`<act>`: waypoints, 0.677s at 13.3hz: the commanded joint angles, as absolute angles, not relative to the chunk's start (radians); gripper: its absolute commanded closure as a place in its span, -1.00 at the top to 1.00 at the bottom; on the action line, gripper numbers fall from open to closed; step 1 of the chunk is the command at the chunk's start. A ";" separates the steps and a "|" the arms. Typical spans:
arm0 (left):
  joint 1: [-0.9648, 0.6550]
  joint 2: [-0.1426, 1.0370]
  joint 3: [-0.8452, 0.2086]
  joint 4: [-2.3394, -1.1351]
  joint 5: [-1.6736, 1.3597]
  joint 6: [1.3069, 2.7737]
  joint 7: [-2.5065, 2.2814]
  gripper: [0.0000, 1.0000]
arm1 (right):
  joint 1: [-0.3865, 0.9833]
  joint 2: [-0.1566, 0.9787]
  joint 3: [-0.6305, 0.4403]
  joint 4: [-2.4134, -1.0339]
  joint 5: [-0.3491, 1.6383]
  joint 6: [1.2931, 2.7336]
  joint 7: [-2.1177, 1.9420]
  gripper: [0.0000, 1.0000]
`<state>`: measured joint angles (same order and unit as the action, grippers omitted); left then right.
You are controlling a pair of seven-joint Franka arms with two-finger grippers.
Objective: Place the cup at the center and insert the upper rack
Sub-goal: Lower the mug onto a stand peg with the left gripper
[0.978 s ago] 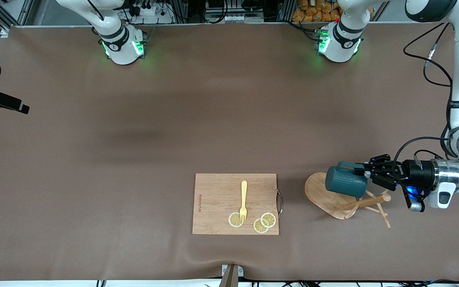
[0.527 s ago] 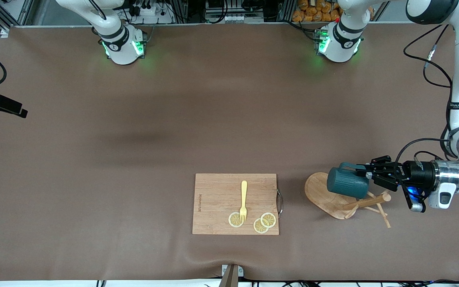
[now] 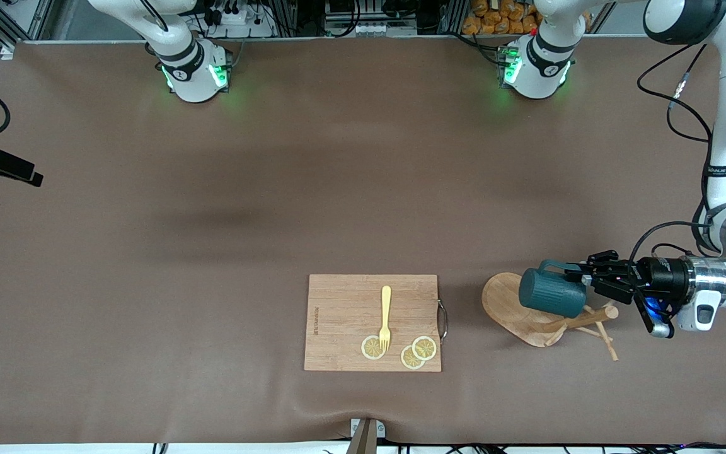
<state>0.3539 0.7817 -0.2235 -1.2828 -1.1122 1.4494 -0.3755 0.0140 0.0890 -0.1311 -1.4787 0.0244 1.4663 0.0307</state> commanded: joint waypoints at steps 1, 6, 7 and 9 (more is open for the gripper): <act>0.377 0.799 -0.230 -1.264 -1.149 1.410 -0.350 -1.00 | 0.014 0.087 -0.130 -1.471 0.011 1.457 0.032 1.00; 0.394 0.816 -0.230 -1.266 -1.167 1.382 -0.307 -1.00 | 0.015 0.087 -0.130 -1.466 0.012 1.463 0.032 1.00; 0.403 0.819 -0.230 -1.267 -1.176 1.382 -0.305 -1.00 | 0.018 0.087 -0.130 -1.466 0.012 1.462 0.032 1.00; 0.405 0.824 -0.229 -1.267 -1.183 1.368 -0.304 -1.00 | 0.015 0.087 -0.130 -1.468 0.011 1.460 0.031 1.00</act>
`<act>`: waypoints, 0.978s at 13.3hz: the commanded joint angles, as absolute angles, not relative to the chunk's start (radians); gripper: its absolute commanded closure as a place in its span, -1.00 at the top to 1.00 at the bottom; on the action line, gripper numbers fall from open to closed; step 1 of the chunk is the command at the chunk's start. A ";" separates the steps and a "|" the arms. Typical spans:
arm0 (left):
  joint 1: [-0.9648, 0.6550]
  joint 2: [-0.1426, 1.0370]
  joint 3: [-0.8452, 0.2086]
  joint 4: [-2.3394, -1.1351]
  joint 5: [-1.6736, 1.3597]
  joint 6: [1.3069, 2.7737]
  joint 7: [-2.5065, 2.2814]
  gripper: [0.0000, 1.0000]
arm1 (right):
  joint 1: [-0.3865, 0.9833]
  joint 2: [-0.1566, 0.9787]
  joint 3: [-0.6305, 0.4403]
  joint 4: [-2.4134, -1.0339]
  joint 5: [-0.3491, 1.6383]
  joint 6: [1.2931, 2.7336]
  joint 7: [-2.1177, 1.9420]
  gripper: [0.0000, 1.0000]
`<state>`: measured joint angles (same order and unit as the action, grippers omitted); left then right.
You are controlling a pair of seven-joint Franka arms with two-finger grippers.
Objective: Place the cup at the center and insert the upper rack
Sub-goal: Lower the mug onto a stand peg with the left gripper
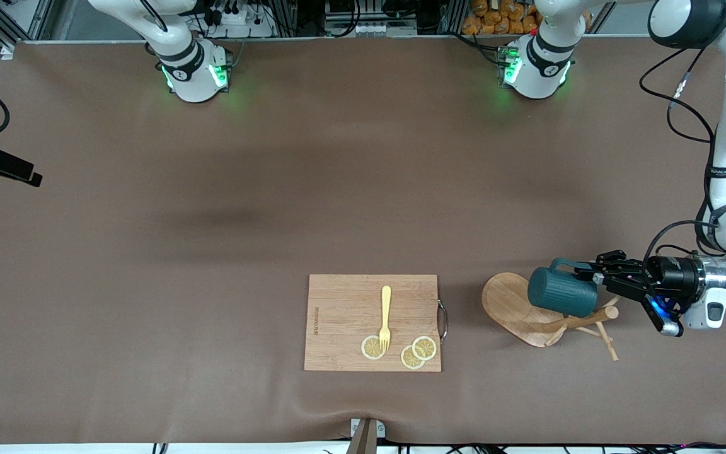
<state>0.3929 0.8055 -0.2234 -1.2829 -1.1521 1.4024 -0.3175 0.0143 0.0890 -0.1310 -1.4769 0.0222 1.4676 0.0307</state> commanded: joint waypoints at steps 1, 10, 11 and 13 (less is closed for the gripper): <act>0.406 0.831 -0.230 -1.267 -1.190 1.365 -0.304 -1.00 | 0.014 0.087 -0.130 -1.468 0.008 1.462 0.031 1.00; 0.420 0.867 -0.230 -1.269 -1.207 1.364 -0.253 -1.00 | 0.014 0.087 -0.130 -1.468 0.005 1.462 0.031 1.00; 0.423 0.871 -0.229 -1.269 -1.218 1.364 -0.253 -1.00 | 0.014 0.087 -0.130 -1.468 0.006 1.462 0.031 1.00; 0.425 0.873 -0.229 -1.269 -1.223 1.364 -0.255 -1.00 | 0.014 0.087 -0.130 -1.468 0.006 1.462 0.031 1.00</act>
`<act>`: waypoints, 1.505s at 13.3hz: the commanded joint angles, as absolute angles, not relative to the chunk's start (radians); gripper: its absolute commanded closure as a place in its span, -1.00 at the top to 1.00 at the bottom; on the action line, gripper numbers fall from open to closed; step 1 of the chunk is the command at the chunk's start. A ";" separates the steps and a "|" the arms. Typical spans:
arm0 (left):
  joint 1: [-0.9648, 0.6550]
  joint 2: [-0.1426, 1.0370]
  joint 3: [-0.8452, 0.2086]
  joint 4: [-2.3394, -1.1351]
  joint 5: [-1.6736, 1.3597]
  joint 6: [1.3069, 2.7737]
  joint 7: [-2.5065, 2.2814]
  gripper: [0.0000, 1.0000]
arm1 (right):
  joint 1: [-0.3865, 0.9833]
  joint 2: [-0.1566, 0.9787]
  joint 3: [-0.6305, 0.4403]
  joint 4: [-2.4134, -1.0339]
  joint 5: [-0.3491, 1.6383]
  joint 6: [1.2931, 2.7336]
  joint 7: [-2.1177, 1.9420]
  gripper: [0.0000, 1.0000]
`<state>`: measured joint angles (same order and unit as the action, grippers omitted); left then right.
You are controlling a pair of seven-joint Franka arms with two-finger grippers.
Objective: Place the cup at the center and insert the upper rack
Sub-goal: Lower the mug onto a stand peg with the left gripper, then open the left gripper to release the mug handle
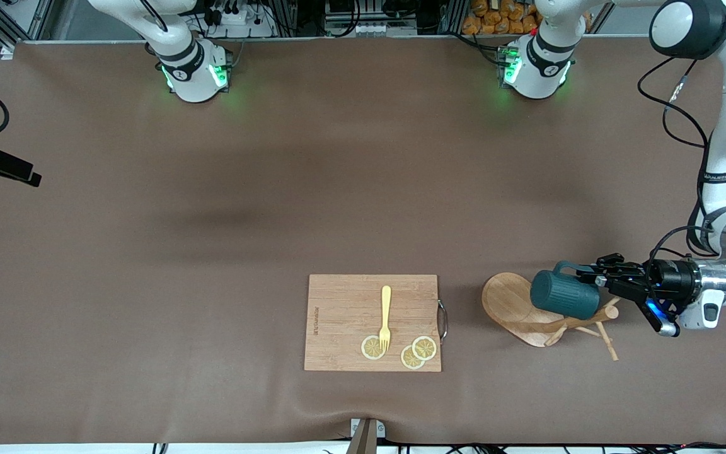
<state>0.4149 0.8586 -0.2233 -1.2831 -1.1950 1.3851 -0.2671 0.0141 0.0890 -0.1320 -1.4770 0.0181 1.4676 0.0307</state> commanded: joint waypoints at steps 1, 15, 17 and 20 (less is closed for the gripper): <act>0.426 0.877 -0.230 -1.269 -1.227 1.364 -0.253 -1.00 | 0.014 0.087 -0.130 -1.468 0.006 1.462 0.031 1.00; 0.437 0.897 -0.239 -1.270 -1.331 1.347 -0.285 1.00 | 0.011 0.086 -0.130 -1.463 0.018 1.460 0.038 1.00; 0.446 0.867 -0.242 -1.269 -1.342 1.322 -0.368 1.00 | 0.008 0.086 -0.132 -1.459 0.020 1.460 0.037 1.00; 0.483 0.793 -0.250 -1.269 -1.335 1.284 -0.438 1.00 | 0.008 0.086 -0.132 -1.451 0.021 1.462 0.037 1.00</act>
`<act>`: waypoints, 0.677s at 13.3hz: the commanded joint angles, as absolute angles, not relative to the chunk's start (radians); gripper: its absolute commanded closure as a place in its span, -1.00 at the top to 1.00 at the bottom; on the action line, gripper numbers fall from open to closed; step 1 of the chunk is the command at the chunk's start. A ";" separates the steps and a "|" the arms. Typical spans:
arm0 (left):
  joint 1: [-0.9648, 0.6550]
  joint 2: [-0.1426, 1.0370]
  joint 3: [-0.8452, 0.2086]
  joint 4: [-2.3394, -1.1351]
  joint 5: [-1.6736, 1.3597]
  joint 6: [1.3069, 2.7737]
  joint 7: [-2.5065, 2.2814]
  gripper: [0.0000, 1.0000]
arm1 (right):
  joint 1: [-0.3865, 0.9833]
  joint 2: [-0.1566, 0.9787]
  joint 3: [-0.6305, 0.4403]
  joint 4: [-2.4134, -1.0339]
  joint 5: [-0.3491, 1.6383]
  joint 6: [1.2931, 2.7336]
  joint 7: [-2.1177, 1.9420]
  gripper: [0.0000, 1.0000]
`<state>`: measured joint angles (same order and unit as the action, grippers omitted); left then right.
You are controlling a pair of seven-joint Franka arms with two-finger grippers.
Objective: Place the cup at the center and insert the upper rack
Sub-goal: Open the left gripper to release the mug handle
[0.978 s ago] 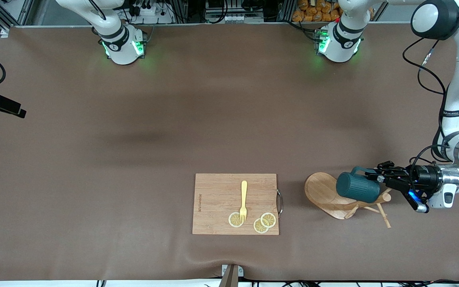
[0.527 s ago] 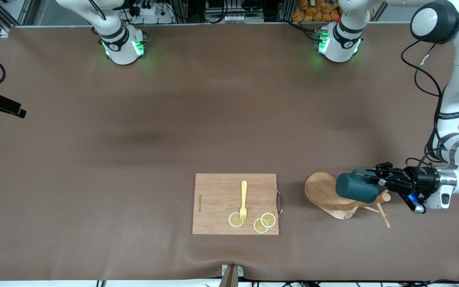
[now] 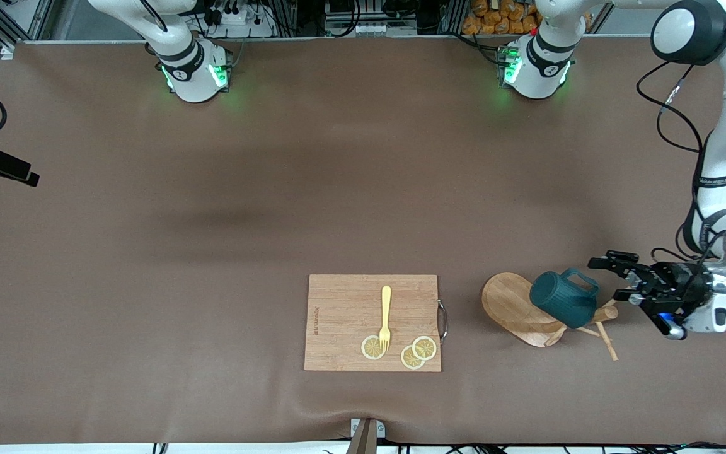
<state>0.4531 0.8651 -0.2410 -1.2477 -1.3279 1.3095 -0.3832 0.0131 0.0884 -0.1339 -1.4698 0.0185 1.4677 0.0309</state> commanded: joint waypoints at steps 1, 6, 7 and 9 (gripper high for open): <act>0.483 0.741 -0.235 -1.269 -1.332 1.279 -0.474 1.00 | 0.008 0.086 -0.132 -1.450 0.023 1.462 0.037 1.00; 0.482 0.499 -0.235 -1.270 -1.081 1.281 -0.546 1.00 | 0.008 0.084 -0.133 -1.448 0.081 1.462 0.032 1.00; 0.480 0.464 -0.241 -1.270 -1.025 1.281 -0.545 1.00 | 0.008 0.084 -0.133 -1.448 0.083 1.462 0.032 1.00; 0.469 0.405 -0.247 -1.270 -0.926 1.281 -0.542 1.00 | 0.009 0.086 -0.133 -1.450 0.068 1.463 0.032 1.00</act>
